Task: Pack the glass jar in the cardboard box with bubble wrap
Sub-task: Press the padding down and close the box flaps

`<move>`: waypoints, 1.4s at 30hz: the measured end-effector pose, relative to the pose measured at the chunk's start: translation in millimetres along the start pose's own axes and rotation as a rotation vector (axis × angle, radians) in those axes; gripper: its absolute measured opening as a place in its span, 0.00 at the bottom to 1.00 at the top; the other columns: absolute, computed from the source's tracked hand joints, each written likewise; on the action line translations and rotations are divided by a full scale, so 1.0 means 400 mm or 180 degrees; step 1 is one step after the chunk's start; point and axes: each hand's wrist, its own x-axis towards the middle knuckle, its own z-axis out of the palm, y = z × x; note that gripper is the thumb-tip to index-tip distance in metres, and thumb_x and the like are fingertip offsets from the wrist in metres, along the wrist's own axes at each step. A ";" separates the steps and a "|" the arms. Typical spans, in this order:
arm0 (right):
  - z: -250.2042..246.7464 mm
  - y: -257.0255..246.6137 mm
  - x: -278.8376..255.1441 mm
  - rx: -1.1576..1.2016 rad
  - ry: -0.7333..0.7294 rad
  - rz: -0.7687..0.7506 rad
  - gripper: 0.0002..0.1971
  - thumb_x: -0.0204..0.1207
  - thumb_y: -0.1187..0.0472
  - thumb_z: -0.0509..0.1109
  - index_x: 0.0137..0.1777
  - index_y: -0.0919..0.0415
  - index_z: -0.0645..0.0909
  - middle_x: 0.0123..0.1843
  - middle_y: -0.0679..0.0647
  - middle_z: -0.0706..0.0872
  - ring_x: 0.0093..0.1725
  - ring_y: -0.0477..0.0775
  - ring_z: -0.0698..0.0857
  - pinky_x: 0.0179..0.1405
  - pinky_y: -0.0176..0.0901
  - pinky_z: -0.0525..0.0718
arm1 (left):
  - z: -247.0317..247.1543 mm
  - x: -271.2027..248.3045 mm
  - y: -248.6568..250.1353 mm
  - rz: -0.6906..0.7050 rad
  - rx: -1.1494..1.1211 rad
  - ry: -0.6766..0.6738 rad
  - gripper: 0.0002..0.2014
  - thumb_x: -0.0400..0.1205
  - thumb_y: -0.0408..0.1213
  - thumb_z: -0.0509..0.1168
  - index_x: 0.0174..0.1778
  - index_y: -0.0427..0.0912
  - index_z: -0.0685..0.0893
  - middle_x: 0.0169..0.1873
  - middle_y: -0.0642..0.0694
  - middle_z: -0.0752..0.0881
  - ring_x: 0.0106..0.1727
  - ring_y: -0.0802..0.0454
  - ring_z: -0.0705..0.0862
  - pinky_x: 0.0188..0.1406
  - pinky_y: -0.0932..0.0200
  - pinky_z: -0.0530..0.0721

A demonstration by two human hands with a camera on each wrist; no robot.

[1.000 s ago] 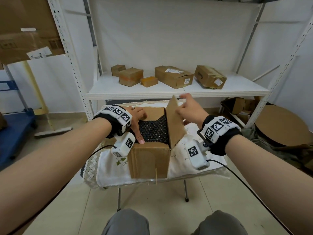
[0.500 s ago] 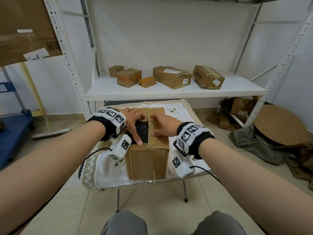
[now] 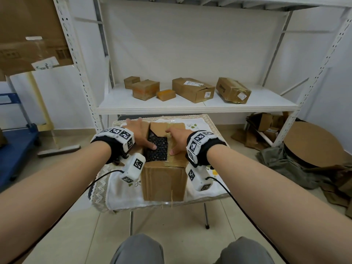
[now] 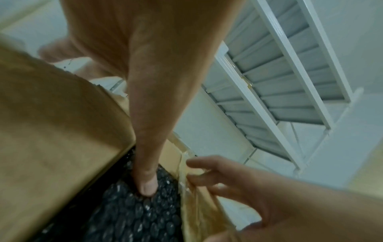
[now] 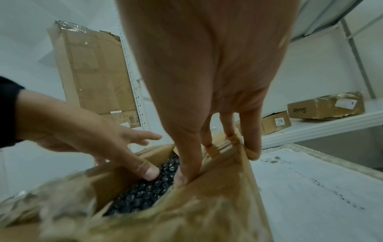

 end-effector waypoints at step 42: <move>0.040 0.136 -0.042 0.3391 0.0650 0.0694 0.54 0.72 0.47 0.80 0.88 0.55 0.46 0.77 0.59 0.76 0.64 0.59 0.85 0.65 0.56 0.84 | 0.050 -0.036 0.046 -0.0139 -0.2601 -0.0816 0.22 0.78 0.64 0.61 0.52 0.49 0.83 0.51 0.45 0.83 0.49 0.49 0.82 0.50 0.53 0.83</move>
